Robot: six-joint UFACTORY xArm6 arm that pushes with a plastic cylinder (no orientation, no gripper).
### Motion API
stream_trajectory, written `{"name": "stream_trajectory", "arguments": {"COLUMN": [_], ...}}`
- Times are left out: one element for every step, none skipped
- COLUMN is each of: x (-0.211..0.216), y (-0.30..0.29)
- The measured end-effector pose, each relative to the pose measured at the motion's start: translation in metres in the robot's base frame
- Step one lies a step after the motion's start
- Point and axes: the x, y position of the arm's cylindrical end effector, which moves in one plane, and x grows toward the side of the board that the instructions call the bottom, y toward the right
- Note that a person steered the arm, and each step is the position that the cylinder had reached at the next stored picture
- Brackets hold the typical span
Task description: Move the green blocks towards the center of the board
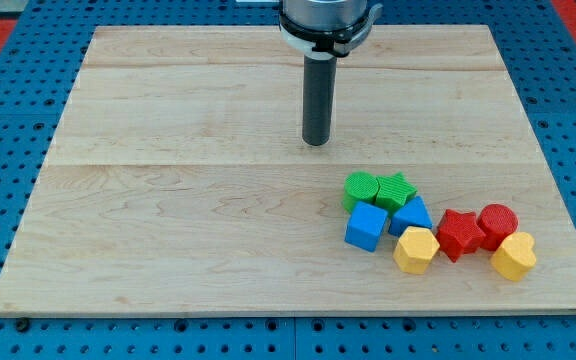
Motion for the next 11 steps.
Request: {"name": "stream_trajectory", "arguments": {"x": [-0.005, -0.034, 0.007, 0.084, 0.108, 0.104, 0.1, 0.081, 0.05, 0.039, 0.039], "y": [0.026, 0.117, 0.217, 0.224, 0.177, 0.116, 0.046, -0.013, -0.032, -0.033, -0.033]}}
